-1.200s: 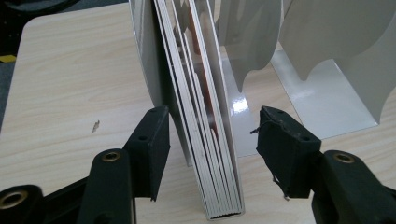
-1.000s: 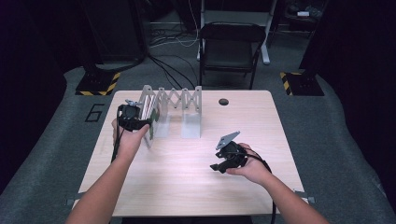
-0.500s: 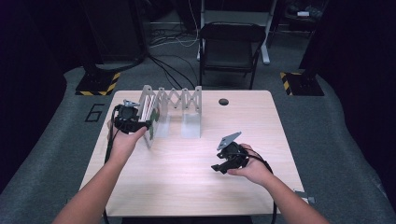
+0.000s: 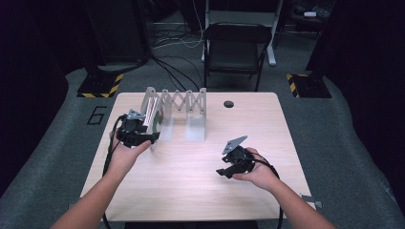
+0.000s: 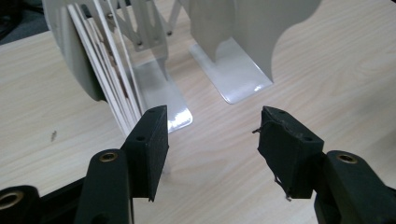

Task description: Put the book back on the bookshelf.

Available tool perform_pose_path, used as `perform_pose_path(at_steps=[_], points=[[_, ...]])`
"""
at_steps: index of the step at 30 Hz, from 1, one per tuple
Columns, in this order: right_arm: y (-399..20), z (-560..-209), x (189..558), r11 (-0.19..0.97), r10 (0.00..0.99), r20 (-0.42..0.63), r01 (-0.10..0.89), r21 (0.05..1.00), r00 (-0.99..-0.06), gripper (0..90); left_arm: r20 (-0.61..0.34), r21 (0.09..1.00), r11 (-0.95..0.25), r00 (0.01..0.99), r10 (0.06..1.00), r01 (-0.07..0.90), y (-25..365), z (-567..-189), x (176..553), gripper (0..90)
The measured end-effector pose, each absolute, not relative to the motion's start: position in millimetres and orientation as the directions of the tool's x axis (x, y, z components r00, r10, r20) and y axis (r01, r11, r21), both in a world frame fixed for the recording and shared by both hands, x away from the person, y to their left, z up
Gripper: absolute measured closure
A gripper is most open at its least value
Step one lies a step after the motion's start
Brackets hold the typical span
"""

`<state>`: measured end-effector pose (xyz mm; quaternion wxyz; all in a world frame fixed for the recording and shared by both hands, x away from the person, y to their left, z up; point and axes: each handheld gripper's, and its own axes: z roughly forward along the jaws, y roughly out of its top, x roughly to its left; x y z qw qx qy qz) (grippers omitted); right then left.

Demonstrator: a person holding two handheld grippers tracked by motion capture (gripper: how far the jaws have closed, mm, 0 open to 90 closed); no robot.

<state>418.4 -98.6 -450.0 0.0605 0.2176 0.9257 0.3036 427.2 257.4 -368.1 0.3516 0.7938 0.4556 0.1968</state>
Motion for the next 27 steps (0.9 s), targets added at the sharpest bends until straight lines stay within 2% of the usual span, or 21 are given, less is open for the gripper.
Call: perform_pose_path(at_steps=[15, 27], points=[[-98.0, -456.4, 412.4, 0.715, 0.444, 0.025, 0.371, 0.593, -0.896, 42.3, -0.051, 0.735, -0.384, 0.611, 0.79, 0.558, 259.7, -402.8, 399.7, 42.8], [-98.1, -461.9, 409.8, 0.713, 0.454, 0.005, 0.367, 0.598, -0.891, 42.4, -0.071, 0.752, -0.364, 0.616, 0.784, 0.549, 266.1, -431.8, 385.4, 42.7]])
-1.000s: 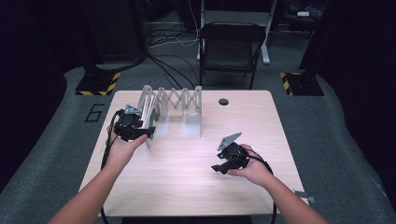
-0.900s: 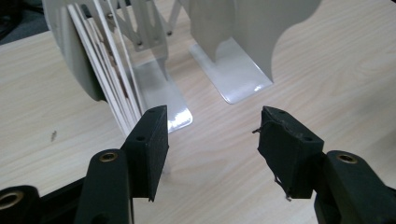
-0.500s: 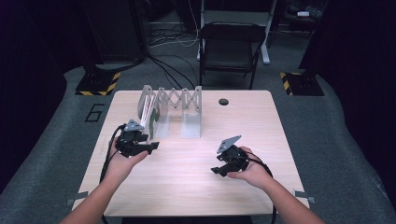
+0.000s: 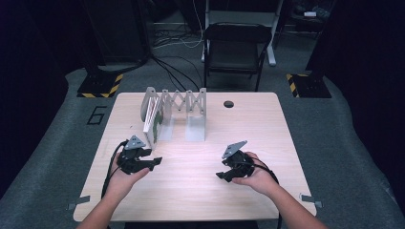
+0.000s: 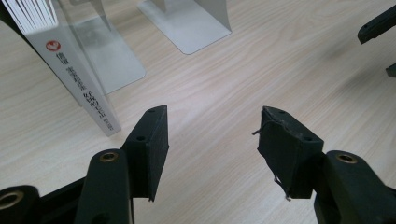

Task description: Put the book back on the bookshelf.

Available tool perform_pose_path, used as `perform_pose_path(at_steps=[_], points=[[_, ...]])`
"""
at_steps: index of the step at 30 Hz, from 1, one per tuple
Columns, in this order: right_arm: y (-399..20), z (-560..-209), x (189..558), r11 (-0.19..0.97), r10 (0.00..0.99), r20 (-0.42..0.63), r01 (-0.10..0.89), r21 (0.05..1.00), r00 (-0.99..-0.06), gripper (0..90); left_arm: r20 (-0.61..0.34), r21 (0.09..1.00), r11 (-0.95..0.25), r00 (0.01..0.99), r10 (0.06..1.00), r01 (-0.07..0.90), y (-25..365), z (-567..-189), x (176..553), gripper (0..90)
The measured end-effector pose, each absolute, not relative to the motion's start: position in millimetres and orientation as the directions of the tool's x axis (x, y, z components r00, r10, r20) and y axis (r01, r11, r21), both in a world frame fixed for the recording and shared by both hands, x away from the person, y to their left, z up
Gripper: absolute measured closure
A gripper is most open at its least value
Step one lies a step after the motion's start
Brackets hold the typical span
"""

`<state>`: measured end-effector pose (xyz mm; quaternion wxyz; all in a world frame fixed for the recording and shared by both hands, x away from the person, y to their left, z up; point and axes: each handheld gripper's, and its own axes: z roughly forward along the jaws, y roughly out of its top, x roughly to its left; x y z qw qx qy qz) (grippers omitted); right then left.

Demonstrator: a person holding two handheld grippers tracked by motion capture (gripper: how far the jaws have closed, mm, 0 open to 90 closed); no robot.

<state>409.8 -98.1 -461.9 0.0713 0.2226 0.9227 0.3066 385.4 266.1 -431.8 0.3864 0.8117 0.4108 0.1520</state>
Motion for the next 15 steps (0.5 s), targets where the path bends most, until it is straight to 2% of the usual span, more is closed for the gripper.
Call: perform_pose_path(at_steps=[15], points=[[-98.2, -470.5, 405.7, 0.703, 0.467, 0.015, 0.381, 0.6, -0.884, 42.4, -0.05, 0.75, -0.397, 0.643, 0.764, 0.529, 265.5, -460.2, 377.2, 42.7]])
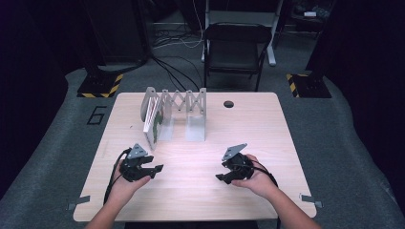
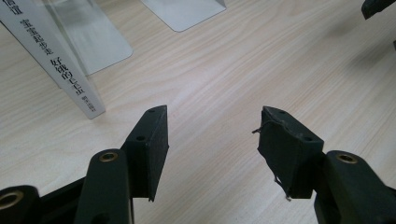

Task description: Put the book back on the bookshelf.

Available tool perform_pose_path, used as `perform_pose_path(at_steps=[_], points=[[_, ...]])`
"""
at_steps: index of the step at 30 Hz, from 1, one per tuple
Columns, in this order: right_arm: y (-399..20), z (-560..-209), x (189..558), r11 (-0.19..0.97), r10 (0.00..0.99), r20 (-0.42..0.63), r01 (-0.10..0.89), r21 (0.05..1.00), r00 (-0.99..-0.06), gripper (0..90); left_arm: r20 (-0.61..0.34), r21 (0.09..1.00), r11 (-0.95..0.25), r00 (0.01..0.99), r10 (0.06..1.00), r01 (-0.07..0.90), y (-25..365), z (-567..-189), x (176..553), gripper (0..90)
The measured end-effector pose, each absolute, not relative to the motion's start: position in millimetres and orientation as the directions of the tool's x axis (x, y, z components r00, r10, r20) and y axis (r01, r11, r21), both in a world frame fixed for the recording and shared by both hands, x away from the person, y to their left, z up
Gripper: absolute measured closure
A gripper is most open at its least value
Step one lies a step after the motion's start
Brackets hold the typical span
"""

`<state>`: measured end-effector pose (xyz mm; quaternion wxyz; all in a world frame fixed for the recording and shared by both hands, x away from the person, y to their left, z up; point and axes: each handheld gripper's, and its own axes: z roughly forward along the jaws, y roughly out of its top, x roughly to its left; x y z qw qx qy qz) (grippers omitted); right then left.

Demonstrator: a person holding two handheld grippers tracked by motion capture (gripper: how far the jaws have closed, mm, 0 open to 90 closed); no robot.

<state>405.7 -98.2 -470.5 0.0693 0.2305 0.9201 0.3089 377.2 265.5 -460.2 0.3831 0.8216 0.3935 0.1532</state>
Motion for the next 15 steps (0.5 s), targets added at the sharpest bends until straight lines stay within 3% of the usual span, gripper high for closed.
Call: perform_pose_path(at_steps=[15], points=[[-97.8, -482.8, 400.5, 0.677, 0.499, 0.024, 0.406, 0.614, -0.866, 42.6, -0.046, 0.735, -0.408, 0.64, 0.767, 0.542, 264.1, -476.0, 377.3, 42.6]])
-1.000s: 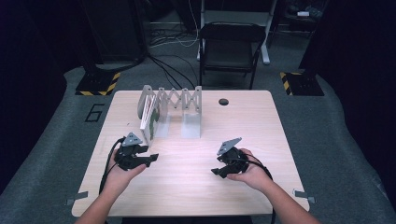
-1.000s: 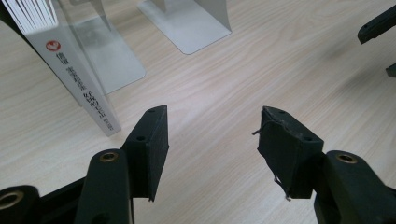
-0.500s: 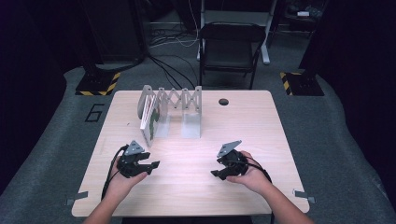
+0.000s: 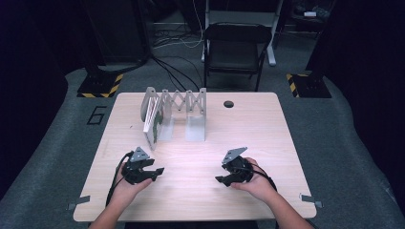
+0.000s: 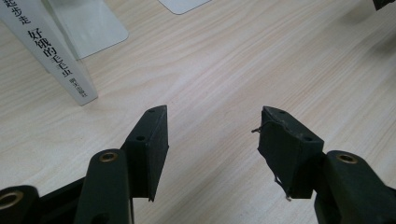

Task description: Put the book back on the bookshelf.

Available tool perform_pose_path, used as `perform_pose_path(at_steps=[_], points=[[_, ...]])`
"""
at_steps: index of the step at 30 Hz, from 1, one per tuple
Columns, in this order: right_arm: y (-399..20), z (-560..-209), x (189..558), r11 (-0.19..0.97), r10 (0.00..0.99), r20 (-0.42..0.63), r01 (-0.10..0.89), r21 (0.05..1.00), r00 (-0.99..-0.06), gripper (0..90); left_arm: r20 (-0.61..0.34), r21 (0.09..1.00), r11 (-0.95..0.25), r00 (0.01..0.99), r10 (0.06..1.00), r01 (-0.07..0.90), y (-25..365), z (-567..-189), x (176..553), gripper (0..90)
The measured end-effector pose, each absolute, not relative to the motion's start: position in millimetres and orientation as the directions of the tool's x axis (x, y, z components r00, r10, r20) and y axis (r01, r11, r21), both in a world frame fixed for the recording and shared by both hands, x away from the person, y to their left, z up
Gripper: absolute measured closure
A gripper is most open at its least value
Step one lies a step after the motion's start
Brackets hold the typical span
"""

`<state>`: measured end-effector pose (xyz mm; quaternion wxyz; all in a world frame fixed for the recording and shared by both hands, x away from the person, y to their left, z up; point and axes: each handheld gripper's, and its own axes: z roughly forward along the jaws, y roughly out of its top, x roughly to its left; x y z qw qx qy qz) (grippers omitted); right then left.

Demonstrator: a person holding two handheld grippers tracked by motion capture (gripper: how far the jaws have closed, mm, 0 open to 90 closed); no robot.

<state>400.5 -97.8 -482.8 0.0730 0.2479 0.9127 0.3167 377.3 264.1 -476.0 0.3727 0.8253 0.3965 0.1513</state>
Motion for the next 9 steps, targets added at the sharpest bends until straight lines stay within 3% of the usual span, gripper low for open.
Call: perform_pose_path(at_steps=[9], points=[[-102.3, -483.2, 400.7, 0.636, 0.527, 0.03, 0.417, 0.649, -0.849, 42.6, -0.028, 0.741, -0.388, 0.603, 0.797, 0.548, 267.5, -479.1, 378.5, 40.2]])
